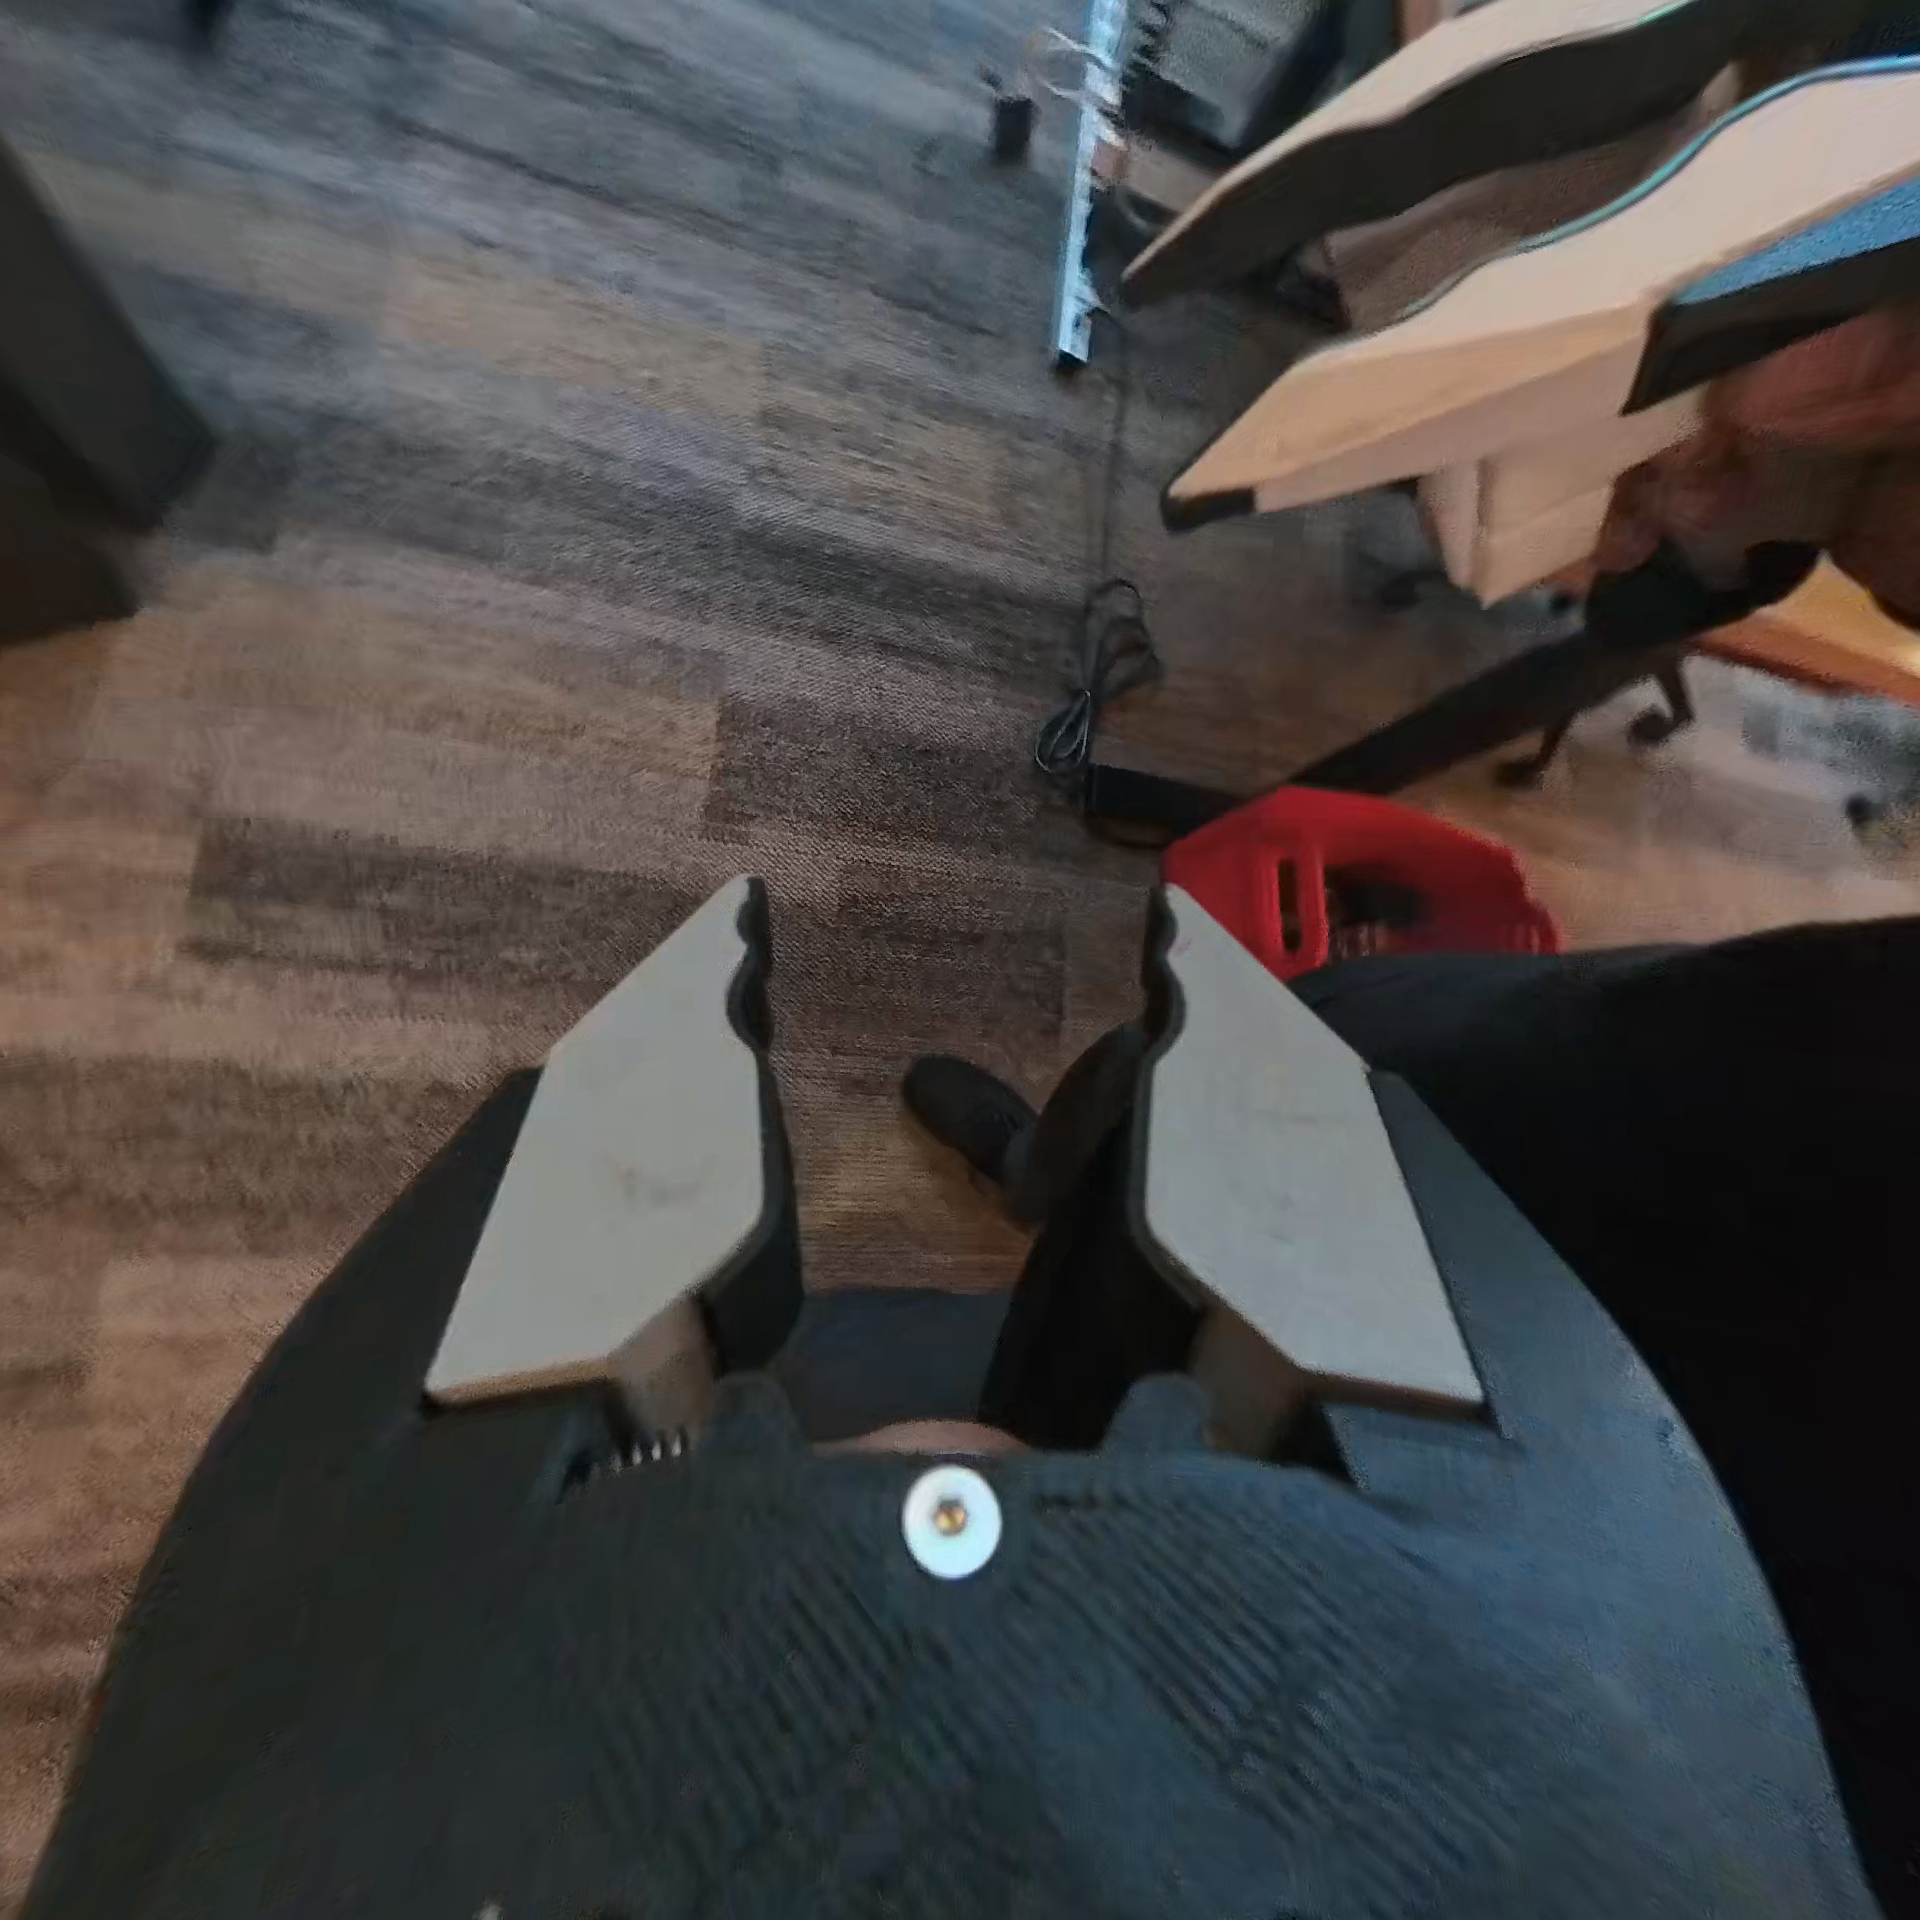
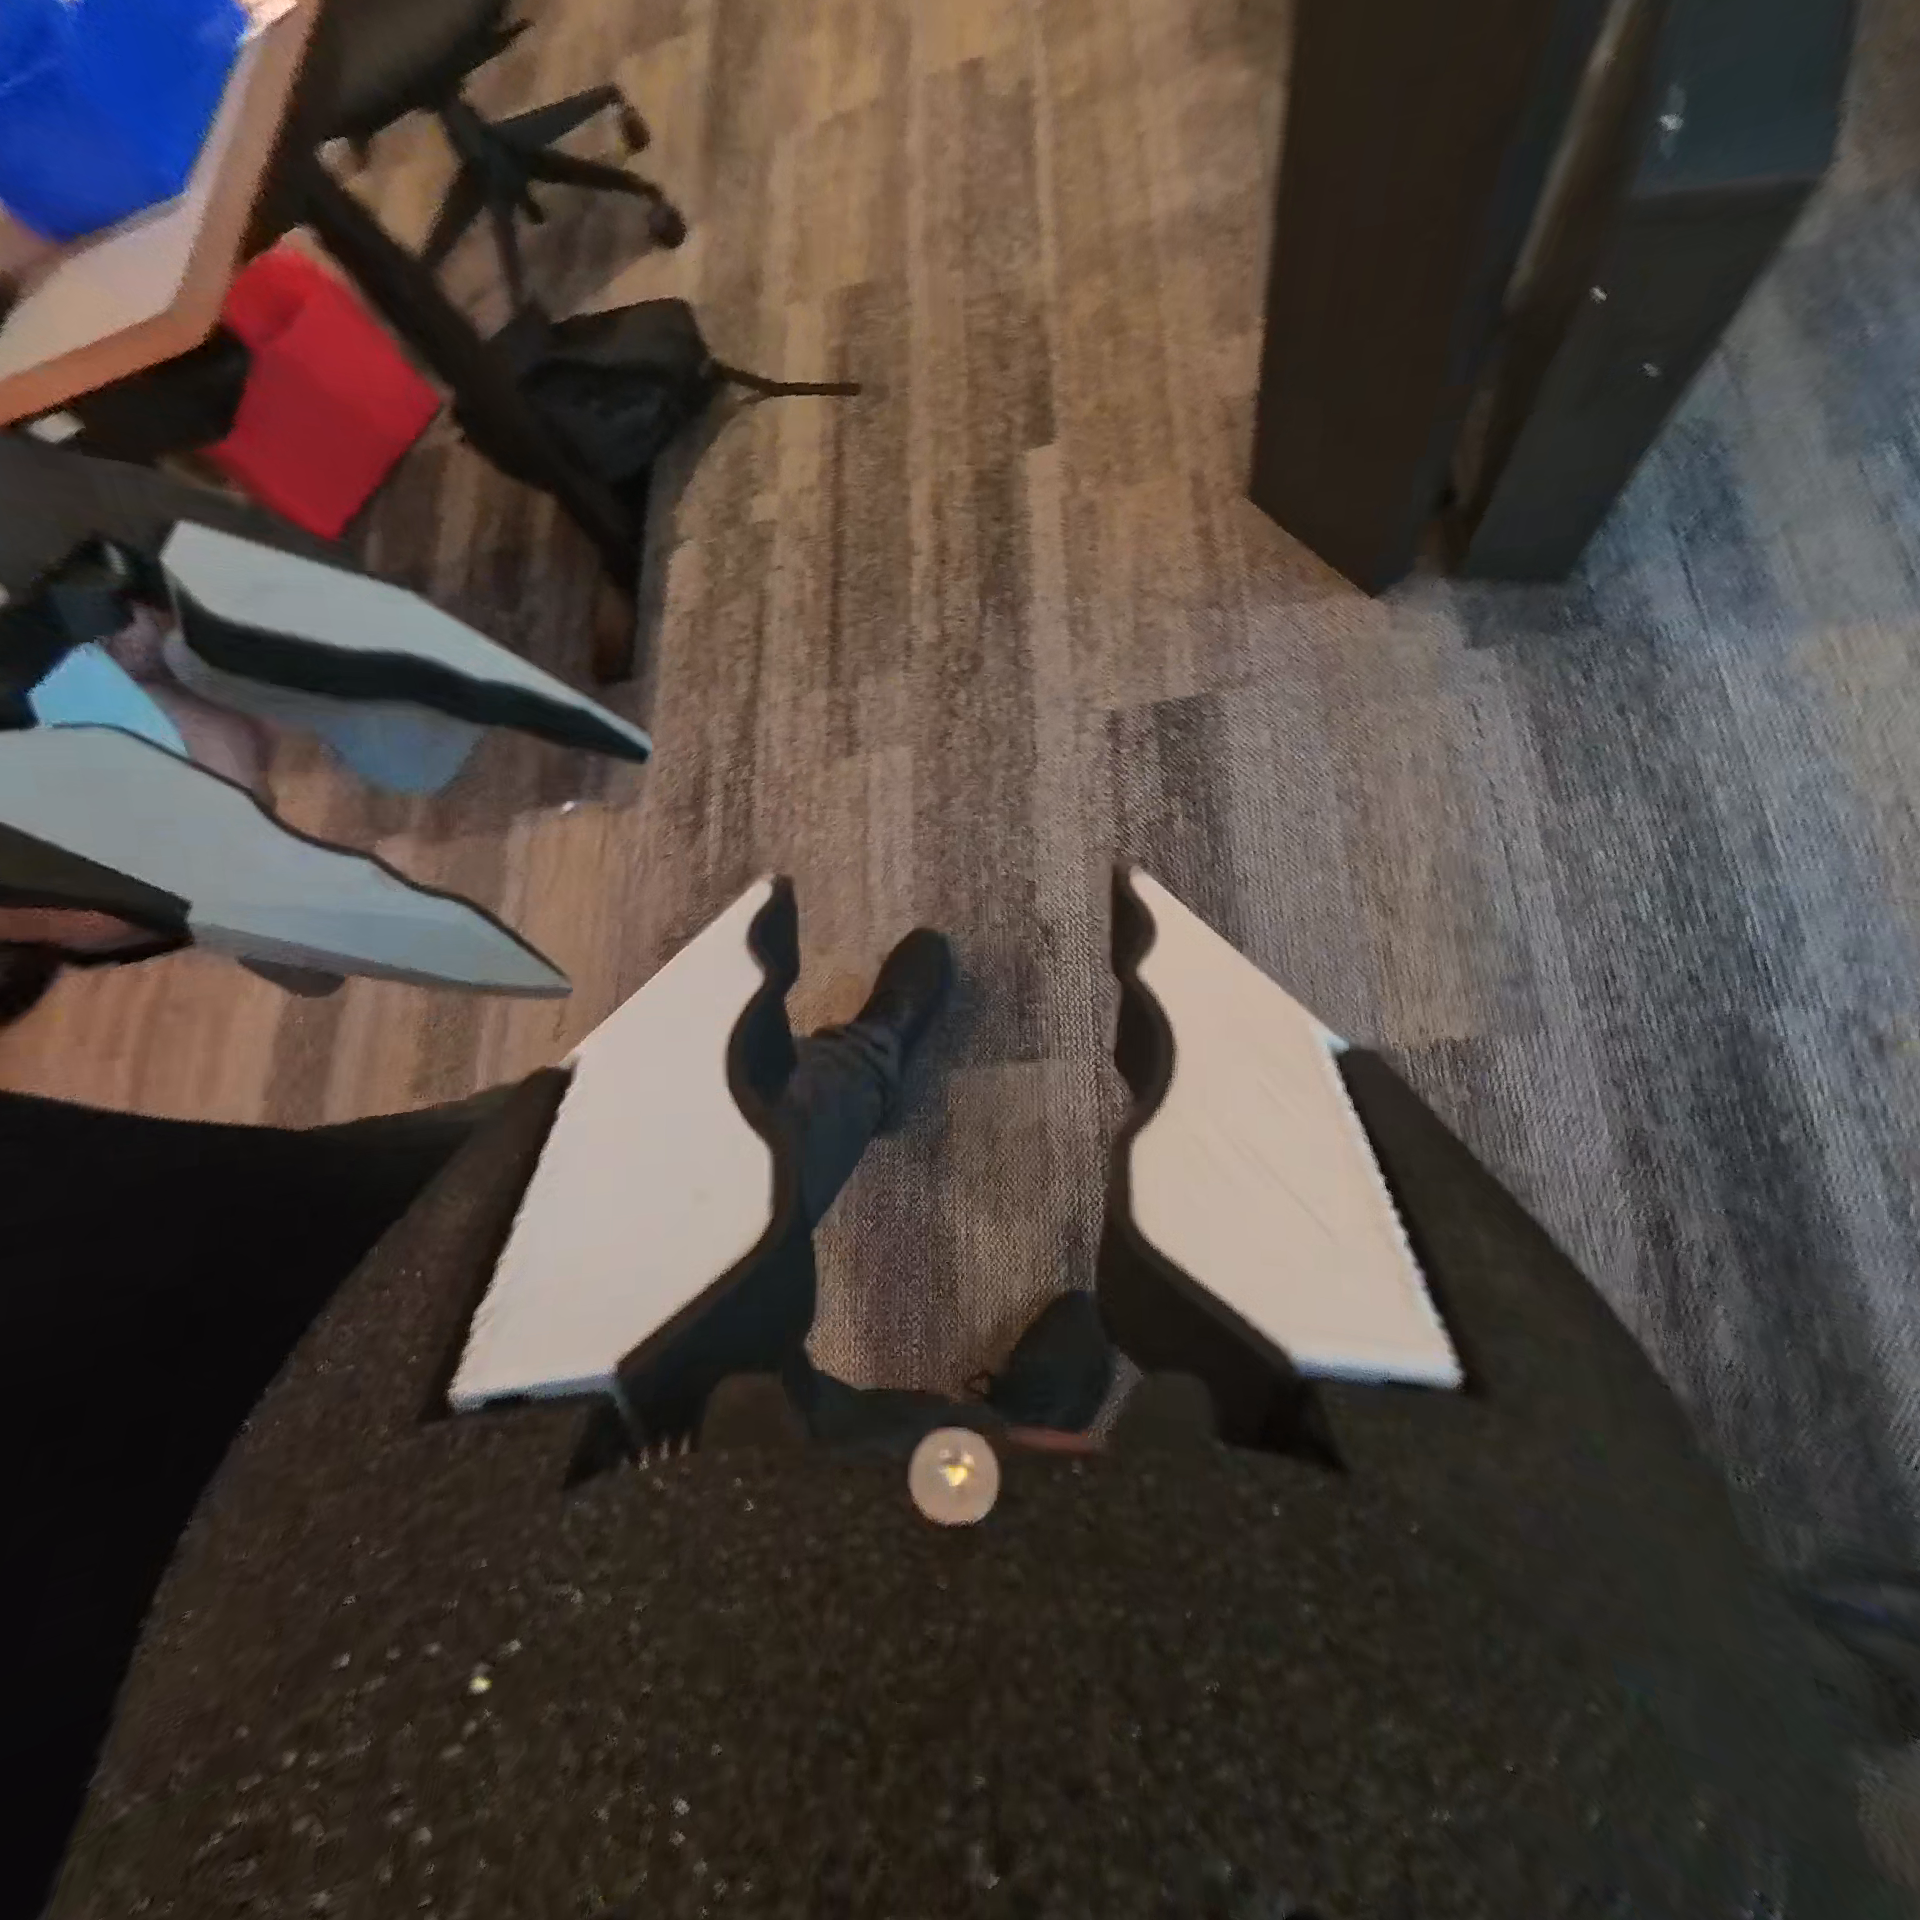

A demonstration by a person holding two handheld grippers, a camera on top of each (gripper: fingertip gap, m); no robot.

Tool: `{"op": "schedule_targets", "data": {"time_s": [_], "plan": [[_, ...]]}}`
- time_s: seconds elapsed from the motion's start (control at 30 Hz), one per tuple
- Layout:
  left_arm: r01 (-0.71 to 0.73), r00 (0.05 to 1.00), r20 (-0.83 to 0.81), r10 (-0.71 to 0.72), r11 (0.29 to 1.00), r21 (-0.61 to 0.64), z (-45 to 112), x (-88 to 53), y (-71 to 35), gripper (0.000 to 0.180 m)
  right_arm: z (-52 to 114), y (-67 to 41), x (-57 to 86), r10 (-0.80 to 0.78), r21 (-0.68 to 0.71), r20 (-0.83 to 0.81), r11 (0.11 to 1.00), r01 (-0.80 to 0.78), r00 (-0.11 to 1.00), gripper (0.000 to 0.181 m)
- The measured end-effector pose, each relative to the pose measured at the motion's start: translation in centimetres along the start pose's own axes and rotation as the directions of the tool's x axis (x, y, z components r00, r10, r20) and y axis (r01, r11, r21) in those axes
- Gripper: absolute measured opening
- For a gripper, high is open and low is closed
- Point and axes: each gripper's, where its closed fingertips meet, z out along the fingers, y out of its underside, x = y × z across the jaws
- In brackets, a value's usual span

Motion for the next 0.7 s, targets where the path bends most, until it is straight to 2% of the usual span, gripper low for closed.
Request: {"op": "schedule_targets", "data": {"time_s": [0.1, 0.2, 0.3, 0.4, 0.53, 0.7], "plan": [[-0.185, 0.975, -0.133, 0.176, 0.981, -0.053, 2.1, -2.9, -1.6, 0.068, 1.5, 0.9, 1.7, 0.1, -0.02, -0.134, 0.994, -0.104, 0.986, 0.059], [-0.307, 0.913, -0.316, 0.257, 0.944, -0.12, 2.8, -5.2, -2.6, 0.067, 2.0, 1.0, 1.6, 0.318, 0.033, -0.246, 0.947, -0.32, 0.915, 0.059], [-0.447, 0.811, -0.453, 0.371, 0.892, -0.07, 3.1, -6.7, -5.1, 0.061, 2.0, 0.0, 0.0, 0.471, 0.166, -0.286, 0.882, -0.441, 0.835, 0.056], [-0.586, 0.702, -0.539, 0.465, 0.807, -0.068, 5.2, -7.1, -6.2, 0.065, 1.3, 2.3, -1.2, 0.516, 0.168, -0.418, 0.853, -0.495, 0.748, 0.058], [-0.673, 0.548, -0.606, 0.577, 0.734, 0.091, 6.0, -2.5, -8.8, 0.064, -2.1, 4.7, -2.9, 0.547, 0.229, -0.541, 0.826, -0.515, 0.639, 0.058], [-0.742, 0.34, -0.69, 0.639, 0.633, 0.221, 4.5, 6.5, -6.3, 0.064, -8.8, 8.4, -4.8, 0.679, 0.459, -0.618, 0.721, -0.519, 0.397, 0.061]]}}
